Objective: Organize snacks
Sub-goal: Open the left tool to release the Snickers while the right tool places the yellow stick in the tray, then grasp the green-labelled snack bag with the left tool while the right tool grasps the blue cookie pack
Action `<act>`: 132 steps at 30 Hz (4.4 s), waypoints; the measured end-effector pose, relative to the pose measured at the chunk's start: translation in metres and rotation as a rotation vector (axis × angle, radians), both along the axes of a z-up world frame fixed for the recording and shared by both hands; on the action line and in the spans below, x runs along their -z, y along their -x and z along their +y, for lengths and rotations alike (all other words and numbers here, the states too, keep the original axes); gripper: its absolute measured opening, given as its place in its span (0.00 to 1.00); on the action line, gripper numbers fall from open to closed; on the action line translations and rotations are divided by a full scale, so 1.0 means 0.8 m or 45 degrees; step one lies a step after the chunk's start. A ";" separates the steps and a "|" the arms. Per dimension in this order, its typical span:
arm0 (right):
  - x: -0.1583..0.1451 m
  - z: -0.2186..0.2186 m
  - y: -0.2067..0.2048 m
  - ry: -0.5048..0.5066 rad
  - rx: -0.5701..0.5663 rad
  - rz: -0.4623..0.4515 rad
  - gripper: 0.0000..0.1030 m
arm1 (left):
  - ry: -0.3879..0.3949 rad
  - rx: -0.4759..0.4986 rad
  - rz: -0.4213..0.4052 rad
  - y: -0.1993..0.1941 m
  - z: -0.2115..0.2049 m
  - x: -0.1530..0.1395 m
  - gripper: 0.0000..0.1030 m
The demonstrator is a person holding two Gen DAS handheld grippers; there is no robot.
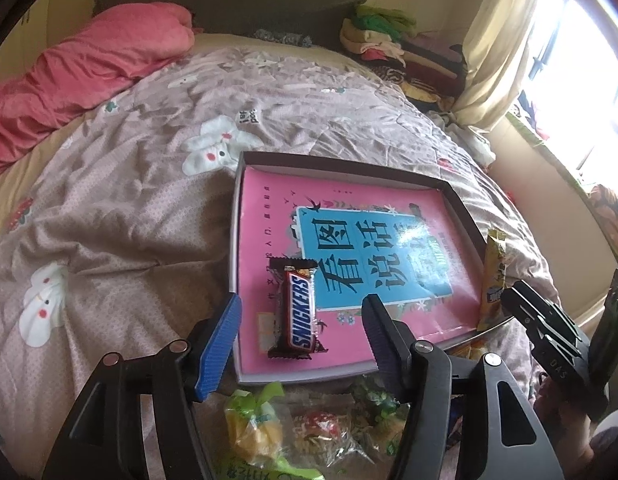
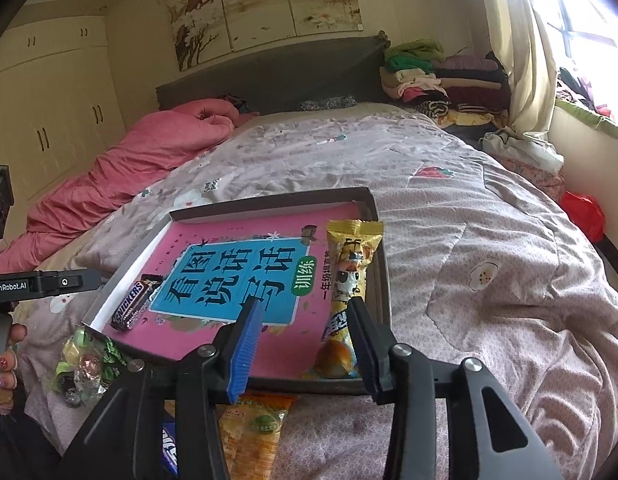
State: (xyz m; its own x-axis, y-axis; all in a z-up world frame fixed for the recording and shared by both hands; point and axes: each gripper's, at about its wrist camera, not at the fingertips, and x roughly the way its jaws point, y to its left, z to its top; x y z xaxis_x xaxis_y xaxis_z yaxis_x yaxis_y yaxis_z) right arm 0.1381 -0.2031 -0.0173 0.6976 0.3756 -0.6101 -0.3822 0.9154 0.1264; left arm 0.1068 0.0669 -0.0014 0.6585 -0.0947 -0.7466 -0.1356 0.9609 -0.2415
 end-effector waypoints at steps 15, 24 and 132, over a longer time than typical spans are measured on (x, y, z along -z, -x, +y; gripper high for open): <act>-0.022 0.005 0.030 0.029 -0.025 -0.122 0.60 | -0.021 -0.048 -0.011 0.040 0.035 -0.016 0.64; -0.023 0.014 0.050 0.035 -0.063 -0.118 0.62 | -0.009 -0.041 0.017 0.051 0.035 -0.009 0.64; 0.019 0.088 0.117 0.264 -0.299 0.051 0.49 | 0.428 0.050 0.074 0.085 0.057 0.037 0.31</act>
State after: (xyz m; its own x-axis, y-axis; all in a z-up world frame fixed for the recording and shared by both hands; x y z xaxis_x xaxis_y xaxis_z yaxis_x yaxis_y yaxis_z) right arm 0.0449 -0.1325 -0.0321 0.5807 0.3881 -0.7157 -0.5844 0.8107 -0.0346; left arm 0.0389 0.1129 -0.0307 0.6066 -0.3667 -0.7054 -0.1227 0.8334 -0.5388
